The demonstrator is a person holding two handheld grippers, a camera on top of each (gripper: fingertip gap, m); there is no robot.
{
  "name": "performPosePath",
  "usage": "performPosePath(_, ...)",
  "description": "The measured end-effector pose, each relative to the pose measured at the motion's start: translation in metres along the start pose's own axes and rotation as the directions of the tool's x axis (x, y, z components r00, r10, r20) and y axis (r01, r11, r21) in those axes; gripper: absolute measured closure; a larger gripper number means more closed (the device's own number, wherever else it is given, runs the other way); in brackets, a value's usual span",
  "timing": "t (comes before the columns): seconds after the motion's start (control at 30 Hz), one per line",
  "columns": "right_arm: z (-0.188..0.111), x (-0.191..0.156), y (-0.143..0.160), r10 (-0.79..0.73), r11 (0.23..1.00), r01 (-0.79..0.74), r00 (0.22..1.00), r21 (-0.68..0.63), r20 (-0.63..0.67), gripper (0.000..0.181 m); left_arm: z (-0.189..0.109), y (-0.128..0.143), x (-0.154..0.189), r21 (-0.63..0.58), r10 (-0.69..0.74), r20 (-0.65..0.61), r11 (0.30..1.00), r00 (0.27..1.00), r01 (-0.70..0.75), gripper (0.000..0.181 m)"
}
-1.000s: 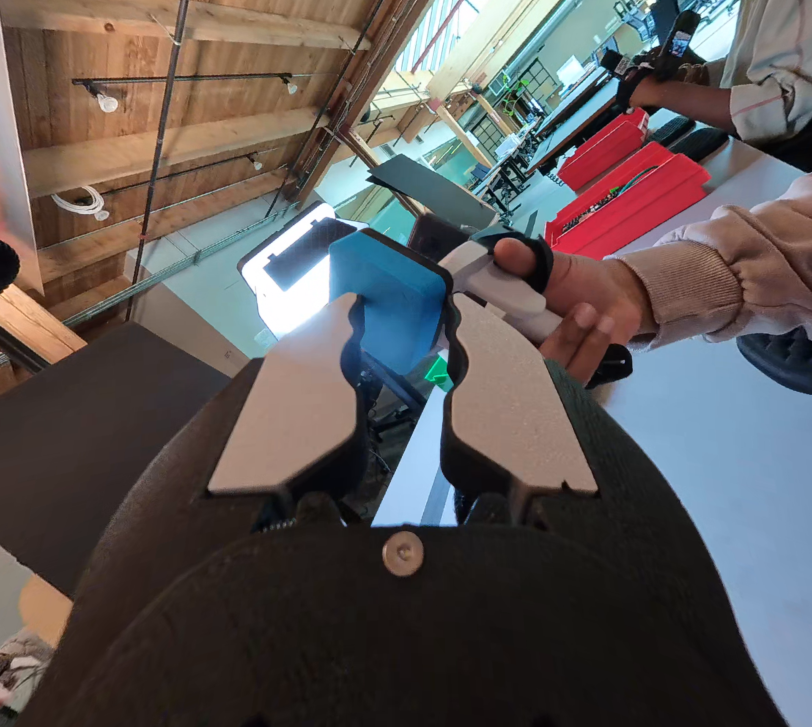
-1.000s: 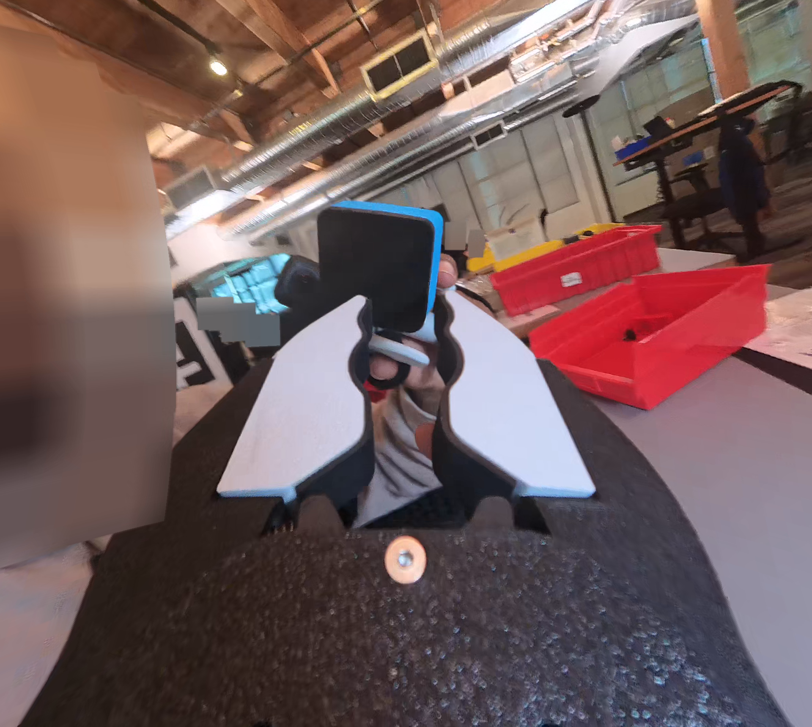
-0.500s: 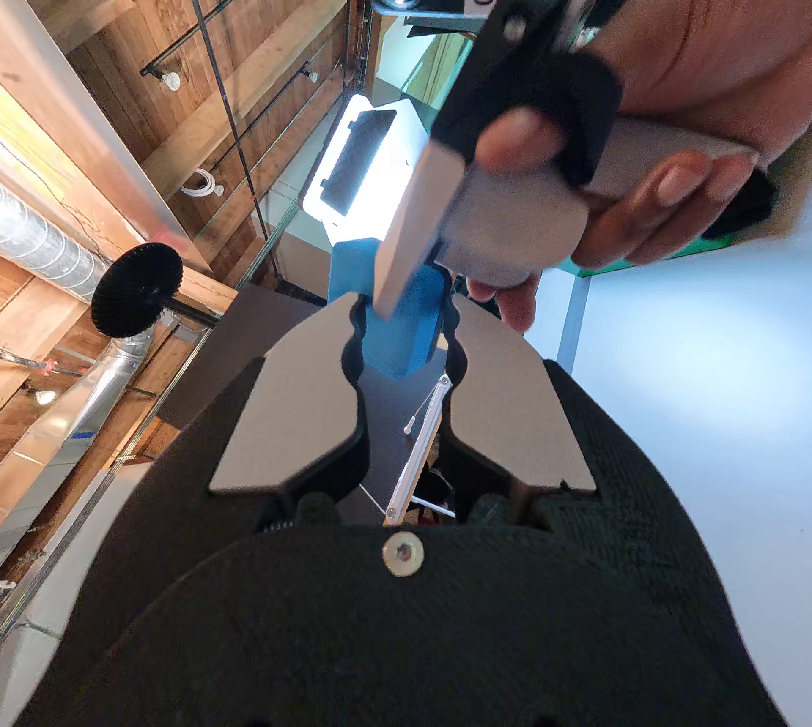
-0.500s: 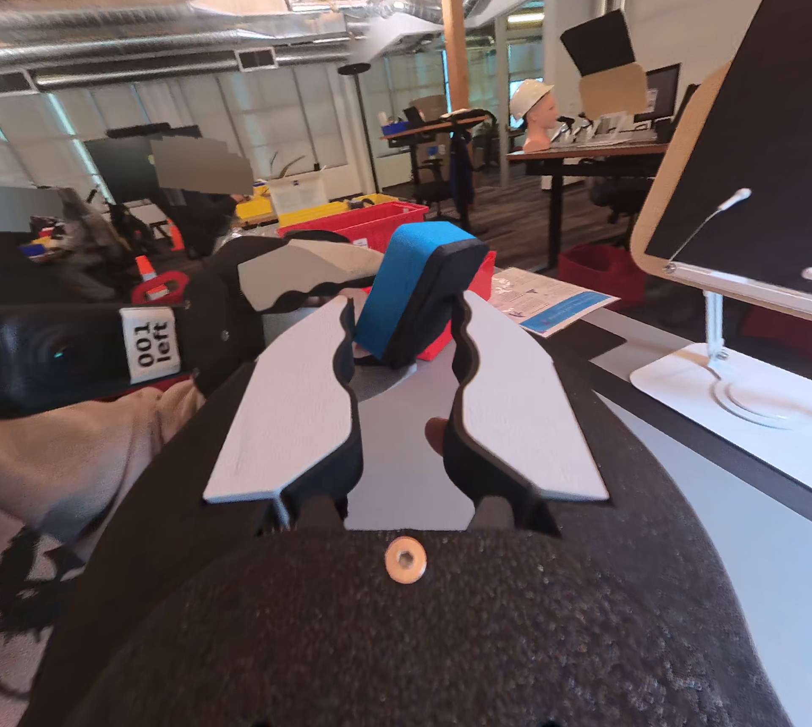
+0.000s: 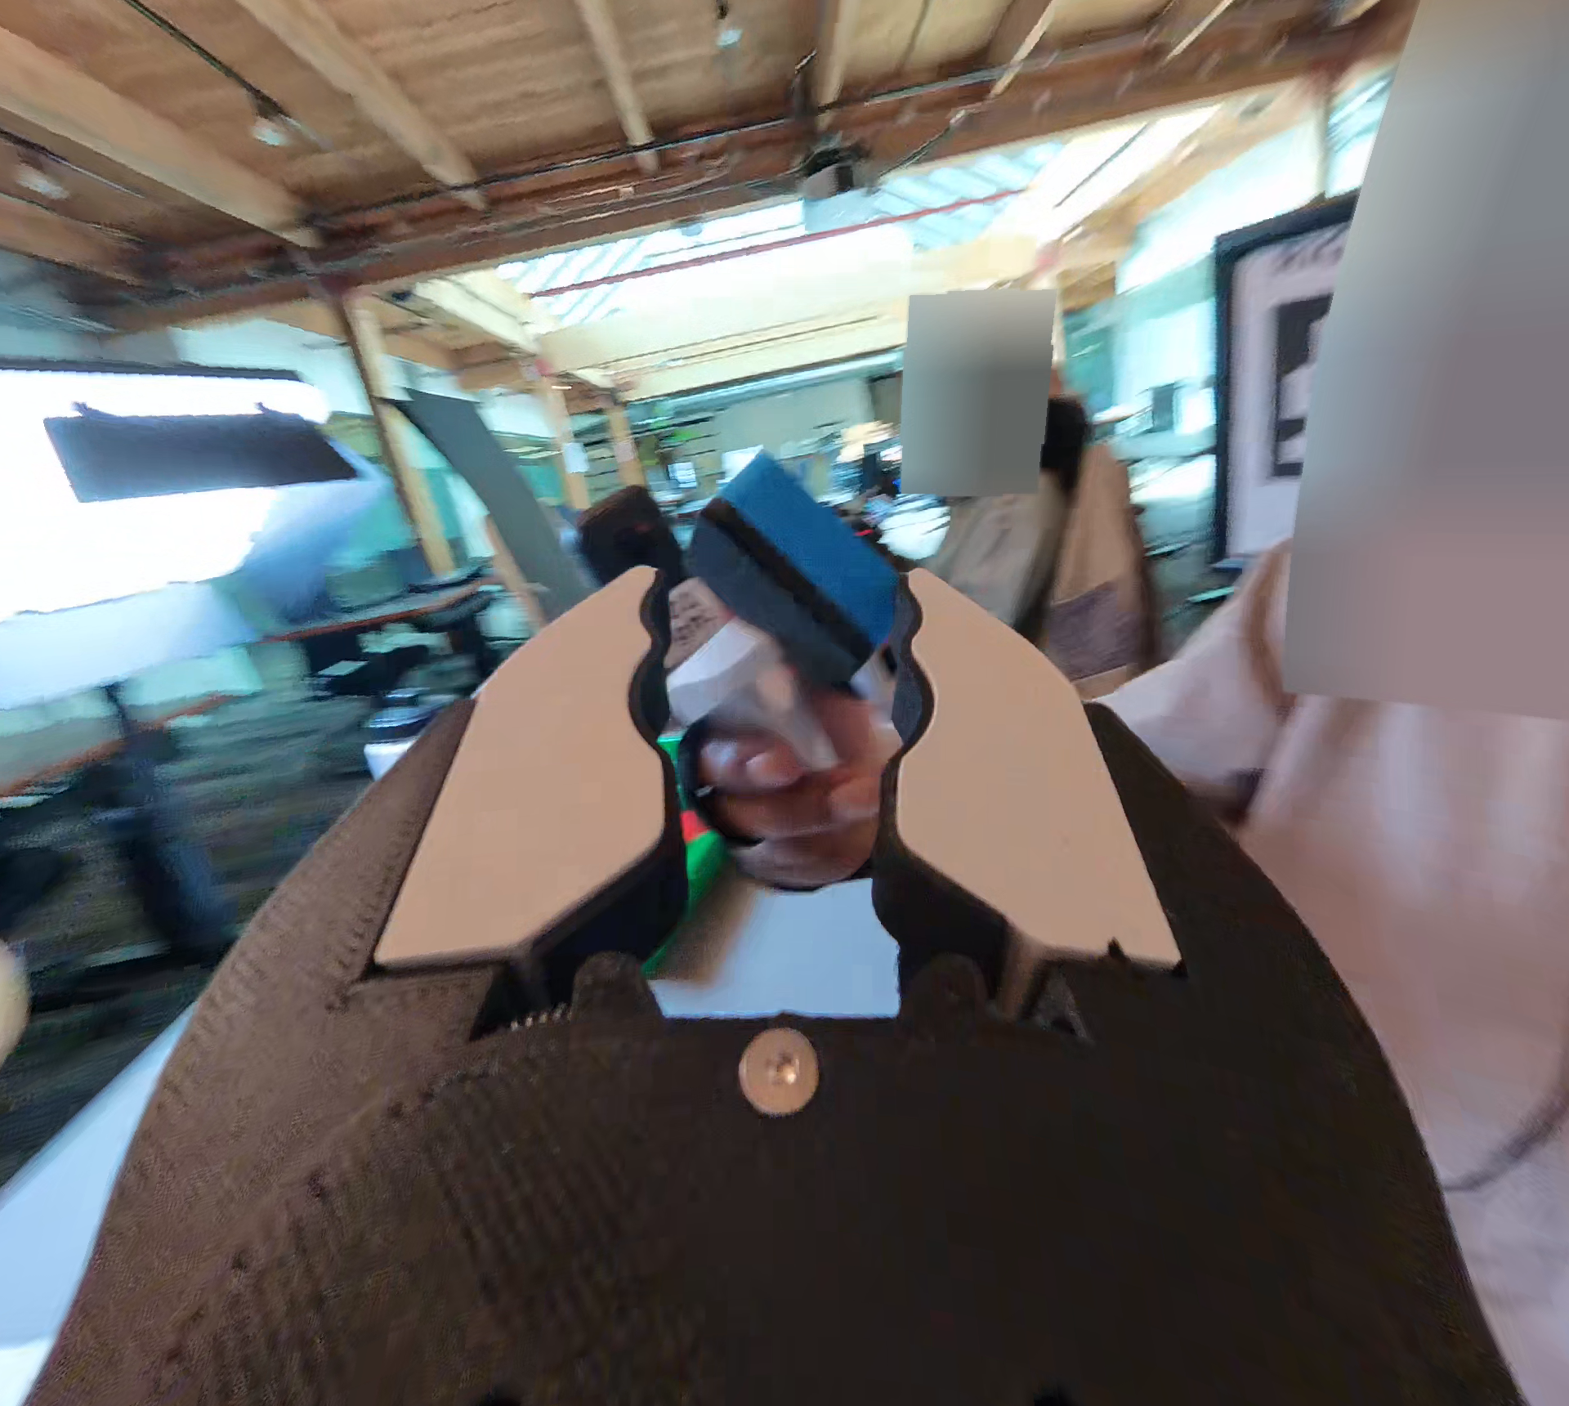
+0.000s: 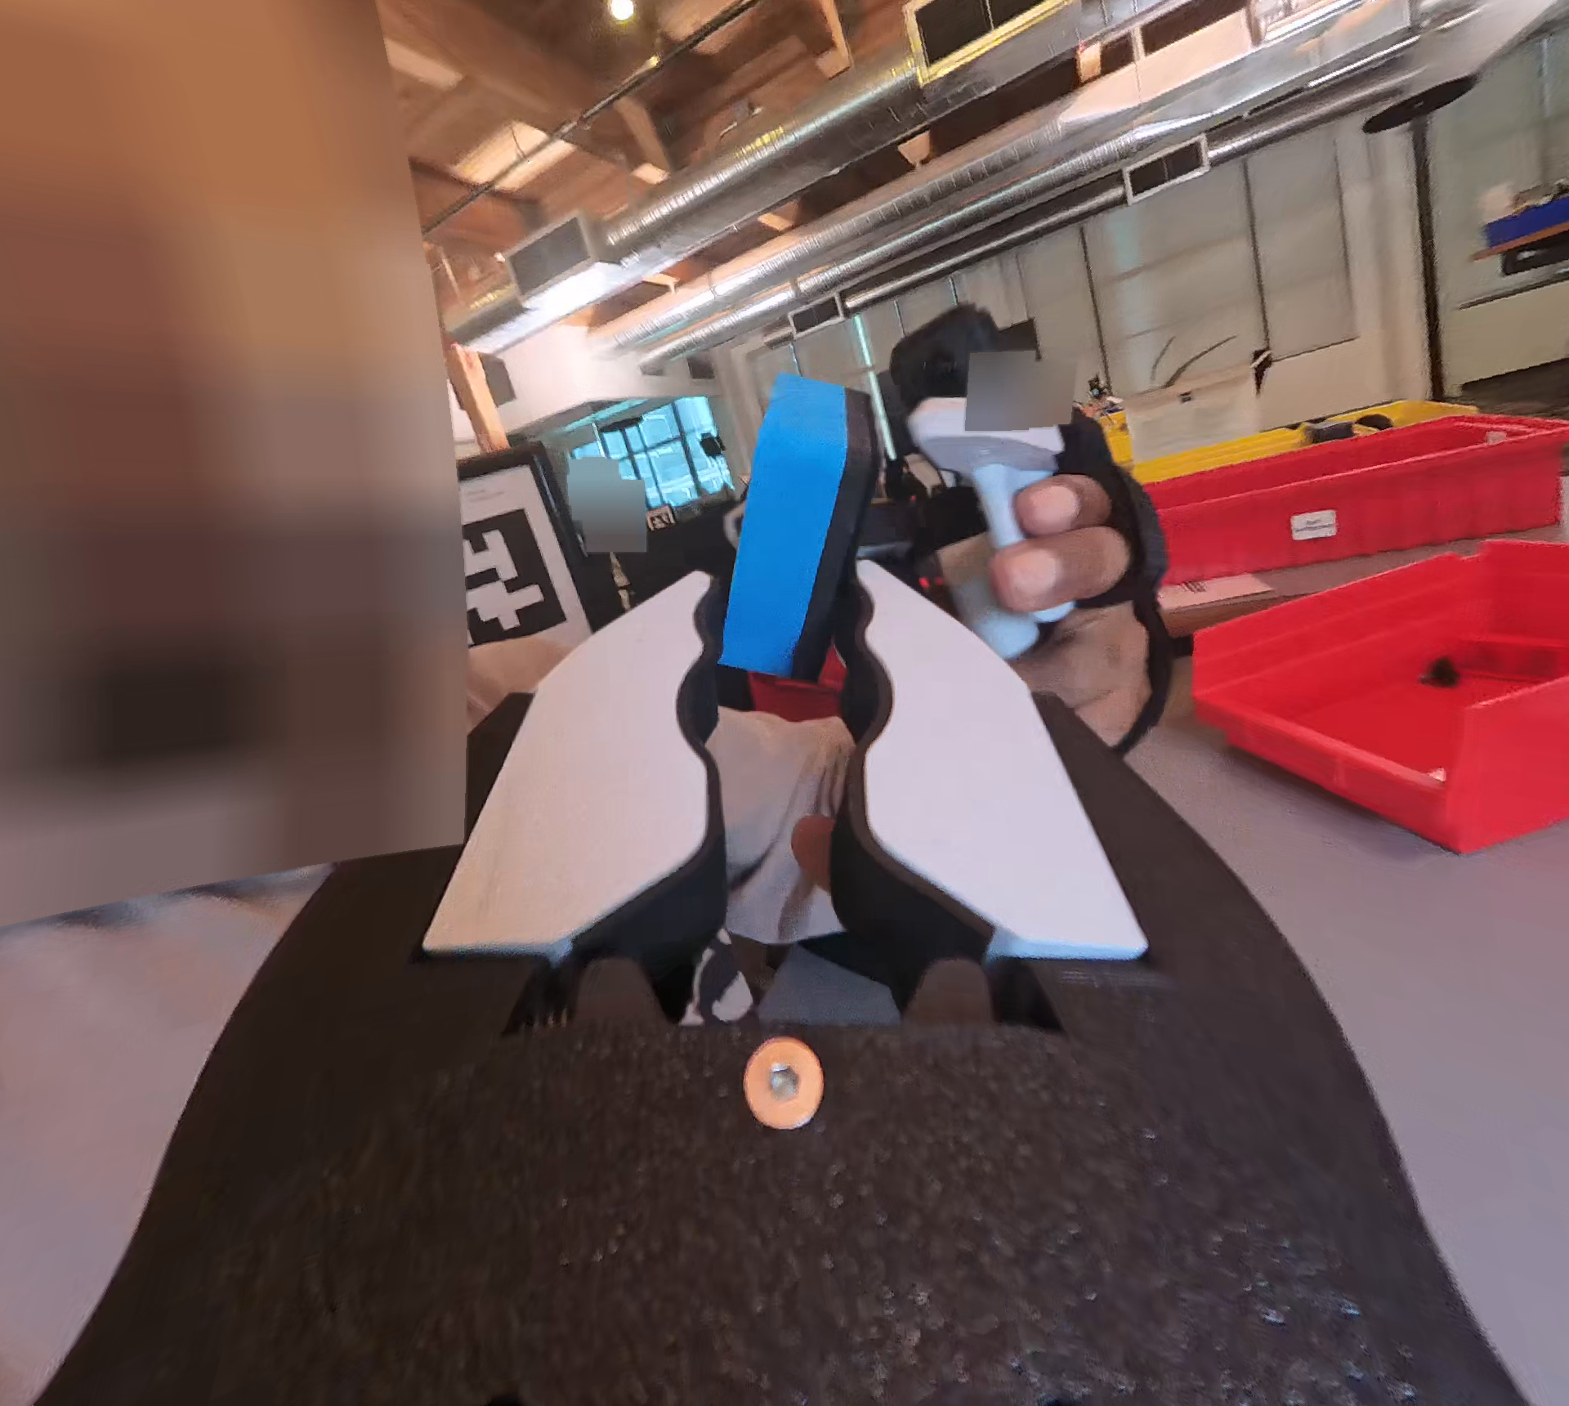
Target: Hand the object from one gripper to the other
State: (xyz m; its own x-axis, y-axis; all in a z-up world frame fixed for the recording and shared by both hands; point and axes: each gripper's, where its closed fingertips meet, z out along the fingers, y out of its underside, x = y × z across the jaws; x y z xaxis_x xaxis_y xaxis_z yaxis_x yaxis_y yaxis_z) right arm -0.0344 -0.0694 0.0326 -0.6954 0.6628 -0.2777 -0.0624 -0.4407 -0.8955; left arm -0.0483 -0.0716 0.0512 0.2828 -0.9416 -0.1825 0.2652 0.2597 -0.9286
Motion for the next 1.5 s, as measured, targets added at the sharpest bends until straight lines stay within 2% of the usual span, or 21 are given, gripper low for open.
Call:
performPosePath(0.03, 0.001, 0.004, 0.005, -0.022, 0.999, 0.021, 1.0, -0.026, -0.021, 0.157, 0.002, 0.001, 0.007, -0.009, -0.069, -0.057, 0.998, 0.996, 0.069, 0.134)
performPosePath(0.07, 0.001, 0.006, 0.011, -0.045, 0.997, 0.043, 0.999, -0.057, -0.025, 0.158, 0.004, 0.005, 0.01, -0.038, -0.119, -0.084, 0.993, 0.989, 0.116, 0.133)
performPosePath(0.1, 0.001, 0.007, 0.014, -0.064, 0.995, 0.061, 0.997, -0.079, -0.035, 0.158, 0.005, 0.009, 0.008, -0.073, -0.135, -0.067, 0.989, 0.989, 0.13, 0.139)
performPosePath(0.17, -0.002, 0.016, 0.015, -0.132, 0.986, 0.119, 0.985, -0.115, -0.111, 0.158, 0.004, 0.013, 0.002, -0.112, -0.104, -0.021, 0.989, 0.994, 0.101, 0.148)
performPosePath(0.27, -0.009, 0.022, 0.01, -0.292, 0.949, 0.256, 0.933, -0.182, -0.211, 0.158, -0.001, 0.021, -0.005, -0.204, 0.058, 0.039, 0.978, 0.998, -0.049, 0.154)
performPosePath(0.37, -0.014, 0.021, 0.0, -0.451, 0.888, 0.395, 0.846, -0.234, -0.284, 0.158, -0.004, 0.027, -0.009, -0.279, 0.231, 0.062, 0.938, 0.971, -0.205, 0.157)
performPosePath(0.5, -0.018, 0.01, -0.001, -0.547, 0.827, 0.466, 0.796, -0.313, -0.26, 0.144, -0.005, 0.027, -0.001, -0.265, 0.382, 0.011, 0.892, 0.924, -0.365, 0.157)
performPosePath(0.6, -0.018, 0.004, 0.006, -0.645, 0.743, 0.532, 0.731, -0.406, -0.222, 0.137, -0.007, 0.031, 0.007, -0.245, 0.378, -0.049, 0.893, 0.925, -0.378, 0.157)
performPosePath(0.63, -0.018, 0.007, 0.01, -0.694, 0.694, 0.555, 0.686, -0.459, -0.22, 0.137, -0.007, 0.032, 0.01, -0.233, 0.36, -0.072, 0.901, 0.93, -0.366, 0.157)
performPosePath(0.7, -0.018, 0.014, 0.016, -0.795, 0.573, 0.598, 0.573, -0.561, -0.201, 0.152, -0.007, 0.041, 0.008, -0.267, 0.314, -0.09, 0.907, 0.945, -0.326, 0.157)
performPosePath(0.8, -0.016, 0.015, 0.011, -0.906, 0.407, 0.662, 0.383, -0.629, -0.182, 0.156, -0.009, 0.046, -0.008, -0.289, 0.222, -0.028, 0.931, 0.975, -0.221, 0.158)
performPosePath(0.93, -0.025, 0.021, 0.002, -0.997, 0.068, 0.676, 0.033, -0.734, -0.063, 0.157, -0.013, 0.036, -0.029, -0.191, -0.127, 0.051, 0.972, 0.991, 0.134, 0.136)
performPosePath(1.0, -0.027, 0.024, 0.0, -0.996, -0.059, 0.668, -0.094, -0.742, -0.005, 0.157, -0.014, 0.038, -0.035, -0.175, -0.31, 0.057, 0.933, 0.949, 0.315, 0.13)
performPosePath(1.07, -0.028, 0.026, 0.002, -0.981, -0.165, 0.66, -0.185, -0.733, 0.054, 0.157, -0.013, 0.044, -0.03, -0.186, -0.462, 0.005, 0.871, 0.887, 0.455, 0.124)
performPosePath(1.1, -0.031, 0.03, 0.005, -0.971, -0.22, 0.632, -0.214, -0.743, 0.105, 0.158, -0.012, 0.04, -0.026, -0.172, -0.548, -0.054, 0.828, 0.835, 0.533, 0.113)
performPosePath(1.17, -0.035, 0.04, 0.012, -0.946, -0.312, 0.574, -0.263, -0.757, 0.191, 0.158, -0.011, 0.032, -0.025, -0.132, -0.676, -0.127, 0.737, 0.726, 0.663, 0.107)
performPosePath(1.2, -0.035, 0.043, 0.015, -0.935, -0.342, 0.558, -0.279, -0.756, 0.217, 0.158, -0.012, 0.037, -0.029, -0.133, -0.685, -0.103, 0.728, 0.721, 0.673, 0.109)
performPosePath(1.27, -0.036, 0.05, 0.019, -0.921, -0.38, 0.524, -0.294, -0.762, 0.257, 0.158, -0.014, 0.047, -0.033, -0.159, -0.661, -0.05, 0.745, 0.749, 0.647, 0.115)
performPosePath(1.33, -0.033, 0.052, 0.022, -0.912, -0.397, 0.525, -0.316, -0.753, 0.261, 0.158, -0.016, 0.049, -0.035, -0.183, -0.647, -0.018, 0.752, 0.762, 0.634, 0.11)
performPosePath(1.4, -0.027, 0.049, 0.023, -0.911, -0.398, 0.549, -0.33, -0.735, 0.247, 0.158, -0.019, 0.056, -0.044, -0.208, -0.573, 0.071, 0.792, 0.816, 0.574, 0.106)
performPosePath(1.5, -0.021, 0.046, 0.027, -0.915, -0.393, 0.567, -0.321, -0.724, 0.245, 0.158, -0.021, 0.059, -0.035, -0.271, -0.536, 0.043, 0.806, 0.843, 0.526, 0.105)
